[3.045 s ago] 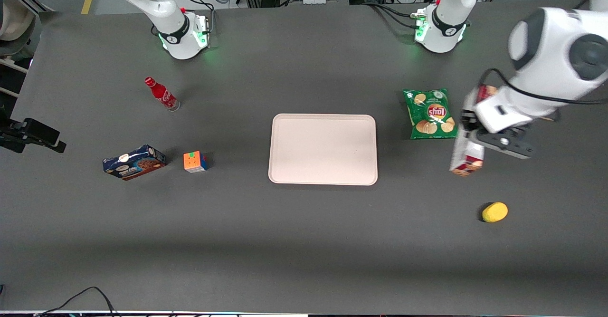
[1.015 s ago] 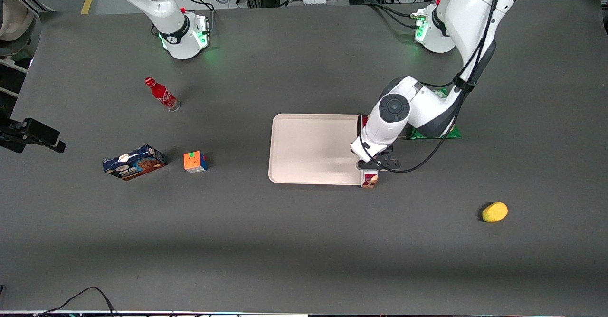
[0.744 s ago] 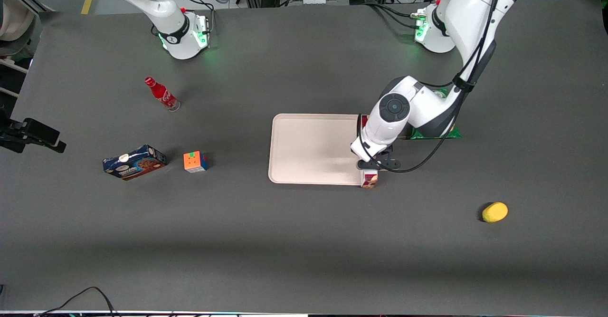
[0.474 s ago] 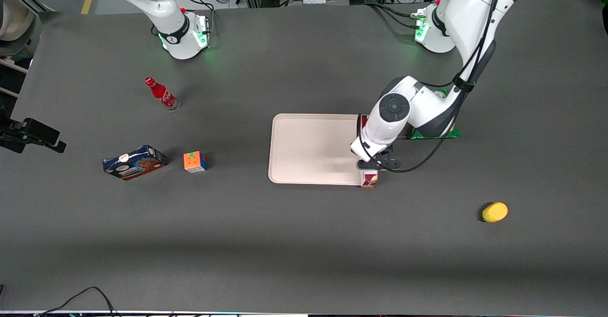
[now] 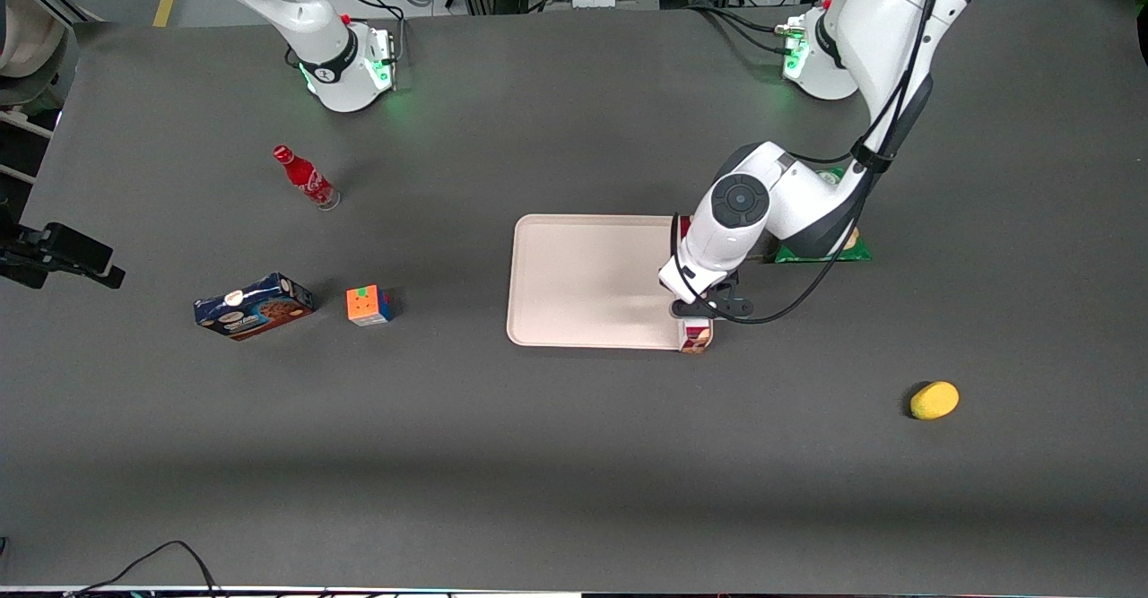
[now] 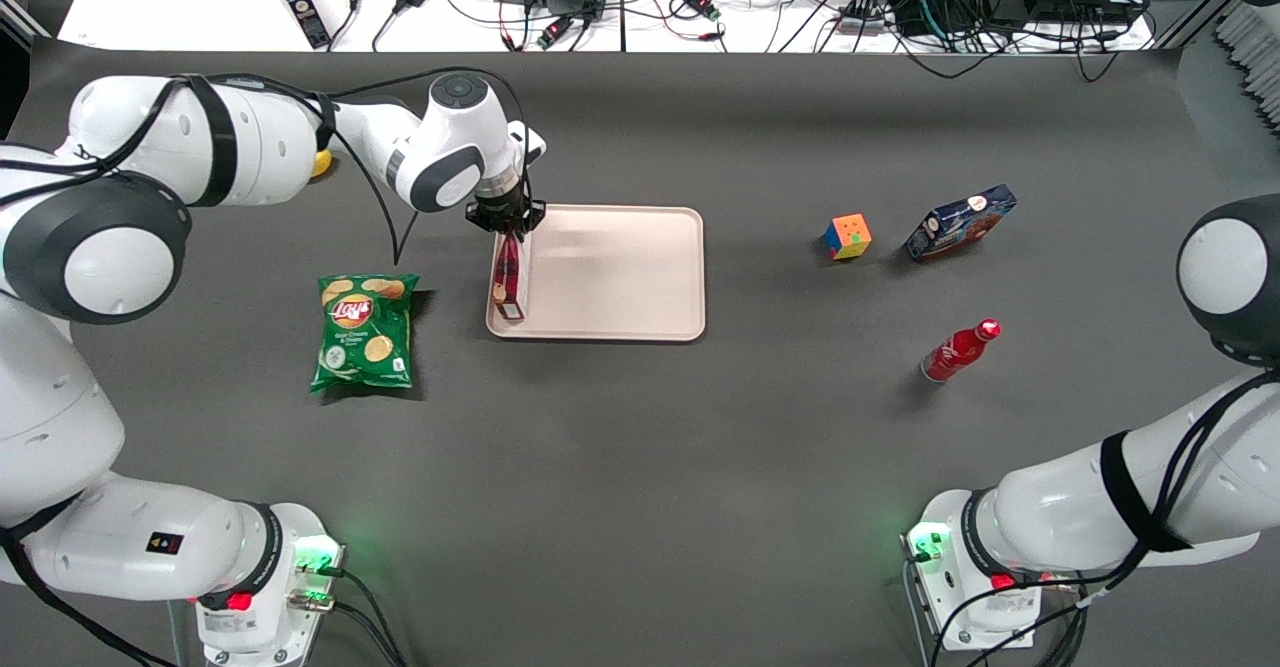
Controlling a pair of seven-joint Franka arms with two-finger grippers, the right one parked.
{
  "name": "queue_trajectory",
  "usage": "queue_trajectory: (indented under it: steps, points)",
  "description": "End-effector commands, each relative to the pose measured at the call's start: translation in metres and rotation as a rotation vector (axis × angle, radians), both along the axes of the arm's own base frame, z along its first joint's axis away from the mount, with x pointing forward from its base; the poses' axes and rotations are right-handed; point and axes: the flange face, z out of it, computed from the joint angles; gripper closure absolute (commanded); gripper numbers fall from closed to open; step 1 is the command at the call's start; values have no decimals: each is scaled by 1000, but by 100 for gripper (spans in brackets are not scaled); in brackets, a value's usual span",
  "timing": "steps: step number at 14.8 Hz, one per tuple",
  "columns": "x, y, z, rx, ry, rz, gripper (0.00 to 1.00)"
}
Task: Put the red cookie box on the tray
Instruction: 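Raise the left gripper and withdraw it from the tray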
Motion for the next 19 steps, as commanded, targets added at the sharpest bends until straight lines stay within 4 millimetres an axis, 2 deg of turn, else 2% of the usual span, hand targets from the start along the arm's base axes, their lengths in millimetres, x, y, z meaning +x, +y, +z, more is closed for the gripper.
queue_trajectory:
  steps: [1,4,5,6,7,9,12,15,18,19]
  points:
    - [-4,-2,10,20,-19,13,73]
    - [-4,-2,12,21,-20,30,38]
    - [-4,-3,15,19,-25,31,6]
    - [-3,-2,19,18,-32,31,0]
    - [-1,-1,25,21,-39,26,0]
    - [7,4,51,16,-81,30,0]
    - [23,27,105,28,-149,72,0]
    - [49,74,162,76,-186,56,0]
    - [60,123,229,88,-146,62,0]
    - [63,147,253,94,-118,47,0]
